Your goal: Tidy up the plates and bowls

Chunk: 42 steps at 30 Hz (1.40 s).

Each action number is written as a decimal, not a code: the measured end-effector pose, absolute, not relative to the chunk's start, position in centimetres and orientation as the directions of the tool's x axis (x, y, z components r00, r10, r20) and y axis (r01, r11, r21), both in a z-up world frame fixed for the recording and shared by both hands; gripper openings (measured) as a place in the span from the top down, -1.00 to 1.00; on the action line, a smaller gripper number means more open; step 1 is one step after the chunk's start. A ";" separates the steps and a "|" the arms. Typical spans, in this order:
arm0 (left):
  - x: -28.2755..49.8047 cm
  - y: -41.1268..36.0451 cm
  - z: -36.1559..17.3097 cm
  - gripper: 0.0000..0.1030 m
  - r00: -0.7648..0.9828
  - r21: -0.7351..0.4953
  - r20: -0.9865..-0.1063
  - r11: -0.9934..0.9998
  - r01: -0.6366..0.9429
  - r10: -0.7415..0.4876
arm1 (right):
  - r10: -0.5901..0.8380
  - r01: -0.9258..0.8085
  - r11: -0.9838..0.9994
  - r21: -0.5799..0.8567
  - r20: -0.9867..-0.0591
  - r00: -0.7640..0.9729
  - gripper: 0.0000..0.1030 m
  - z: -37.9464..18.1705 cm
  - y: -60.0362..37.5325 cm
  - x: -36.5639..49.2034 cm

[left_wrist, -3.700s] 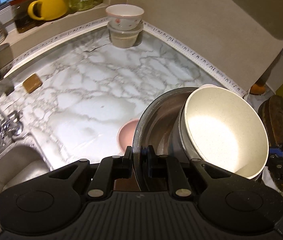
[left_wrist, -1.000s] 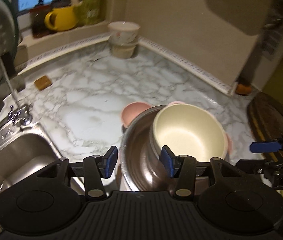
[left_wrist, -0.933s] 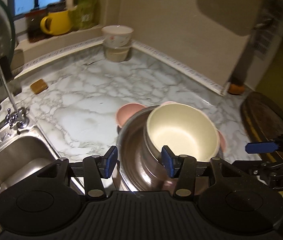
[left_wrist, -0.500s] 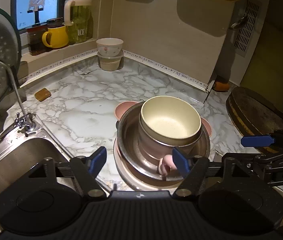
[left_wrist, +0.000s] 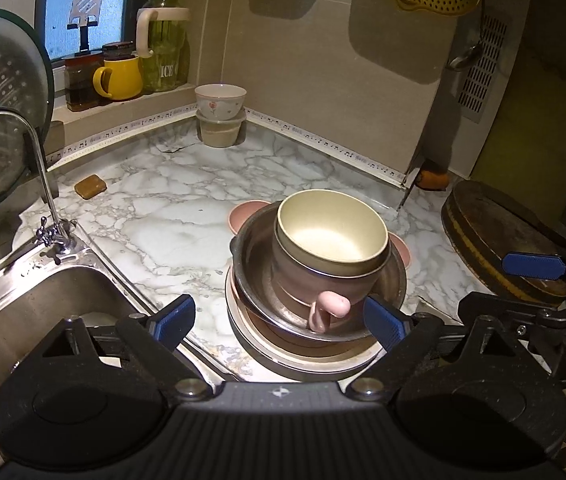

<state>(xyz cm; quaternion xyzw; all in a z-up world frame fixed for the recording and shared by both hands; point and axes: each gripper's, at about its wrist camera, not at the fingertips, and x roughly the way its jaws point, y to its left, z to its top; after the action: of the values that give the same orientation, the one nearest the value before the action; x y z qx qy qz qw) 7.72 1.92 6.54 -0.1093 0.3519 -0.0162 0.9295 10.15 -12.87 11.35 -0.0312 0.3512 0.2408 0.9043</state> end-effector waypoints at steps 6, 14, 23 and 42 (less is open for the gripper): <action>6.9 1.8 6.6 -0.79 0.760 -0.226 -0.640 0.973 -0.047 -0.112 | 0.406 -0.434 0.892 0.125 -0.643 0.650 -0.99 11.4 -13.6 9.5; 6.8 1.4 7.1 -0.79 0.763 -0.208 -0.638 0.977 -0.044 -0.101 | 0.395 -0.404 0.904 0.141 -0.642 0.657 -0.99 11.4 -14.6 9.1; 7.1 0.7 7.1 -0.79 0.759 -0.220 -0.637 0.975 -0.014 -0.133 | 0.392 -0.375 0.911 0.173 -0.647 0.654 -0.99 11.2 -15.3 9.2; 8.0 0.8 6.9 -0.79 0.758 -0.220 -0.635 0.976 0.004 -0.147 | 0.377 -0.361 0.918 0.164 -0.640 0.669 -0.99 11.5 -15.0 9.3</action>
<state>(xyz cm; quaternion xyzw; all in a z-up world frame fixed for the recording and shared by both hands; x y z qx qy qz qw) 8.02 0.75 6.86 -0.1029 0.3454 -0.0405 0.9319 9.32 -15.04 11.47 0.0116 0.3530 0.2022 0.9134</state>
